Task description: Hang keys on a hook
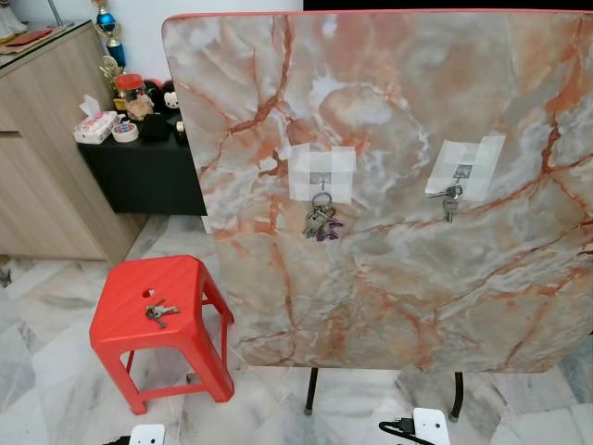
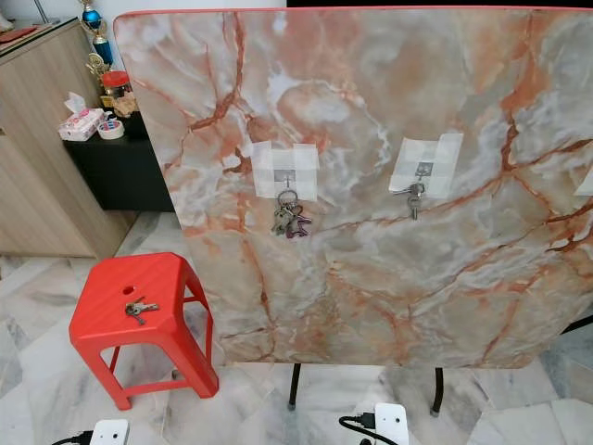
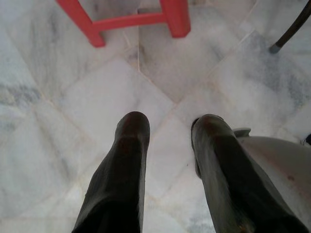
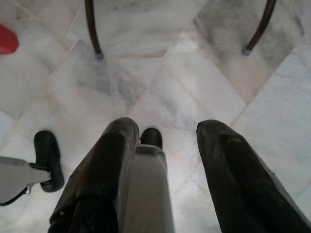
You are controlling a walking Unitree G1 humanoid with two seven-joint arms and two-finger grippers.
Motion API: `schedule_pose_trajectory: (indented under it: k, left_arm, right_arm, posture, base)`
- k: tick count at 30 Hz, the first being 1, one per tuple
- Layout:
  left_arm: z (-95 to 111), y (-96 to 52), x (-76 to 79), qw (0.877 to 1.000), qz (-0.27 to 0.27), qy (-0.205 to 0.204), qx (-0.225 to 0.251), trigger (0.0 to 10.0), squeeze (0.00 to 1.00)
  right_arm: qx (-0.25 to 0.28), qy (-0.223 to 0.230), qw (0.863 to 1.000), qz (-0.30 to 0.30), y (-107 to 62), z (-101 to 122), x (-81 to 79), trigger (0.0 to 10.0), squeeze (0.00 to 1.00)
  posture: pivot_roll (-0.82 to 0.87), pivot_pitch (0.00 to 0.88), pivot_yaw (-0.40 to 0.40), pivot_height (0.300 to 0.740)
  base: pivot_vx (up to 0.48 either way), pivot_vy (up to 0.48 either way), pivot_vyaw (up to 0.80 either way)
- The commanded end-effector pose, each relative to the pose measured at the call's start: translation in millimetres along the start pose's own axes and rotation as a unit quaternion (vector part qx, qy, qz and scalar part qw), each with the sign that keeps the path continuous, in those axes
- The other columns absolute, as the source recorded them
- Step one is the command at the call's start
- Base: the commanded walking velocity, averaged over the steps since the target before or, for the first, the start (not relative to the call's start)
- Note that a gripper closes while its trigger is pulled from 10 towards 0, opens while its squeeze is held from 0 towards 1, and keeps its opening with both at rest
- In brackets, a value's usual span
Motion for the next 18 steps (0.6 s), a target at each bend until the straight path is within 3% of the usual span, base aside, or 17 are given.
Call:
schedule_pose_trajectory:
  k: [1,14,18]
  left_arm:
    - [-6,-1.0,-1.7,1.0,-0.002,0.008,-0.018,10.0,0.0]
    - [14,5.4,-5.9,1.0,0.002,0.004,-0.008,10.0,0.0]
    - [8,3.4,-10.2,1.0,0.004,0.001,-0.01,10.0,0.0]
  right_arm:
    - [-0.005,-0.001,1.0,0.005,-0.5,-5,-3.2,10.0,0.0]
    - [-0.008,-0.008,1.0,0.009,-0.7,-7,-5.0,10.0,0.0]
    - [-0.007,-0.009,1.0,0.01,-0.5,-6,-4.8,10.0,0.0]
  posture:
    - [0.05,0.0,0.017,0.74]
    - [0.05,0.0,0.009,0.74]
    - [0.06,0.0,0.009,0.74]
  base:
    - [0.0,0.337,0.0]
    - [0.0,0.337,0.0]
    - [0.0,0.335,0.0]
Point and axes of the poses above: a point about 5 cm out from each wrist's last joint towards the gripper, its own y axis pointing out of the wrist towards the gripper, its own z axis along the axis of the wrist's last joint, x = y × z, the point moved 1 cm from there along y, pointing out of the wrist towards the gripper, and after that the axes turned 15 degrees about y, right-handed, at the moved point
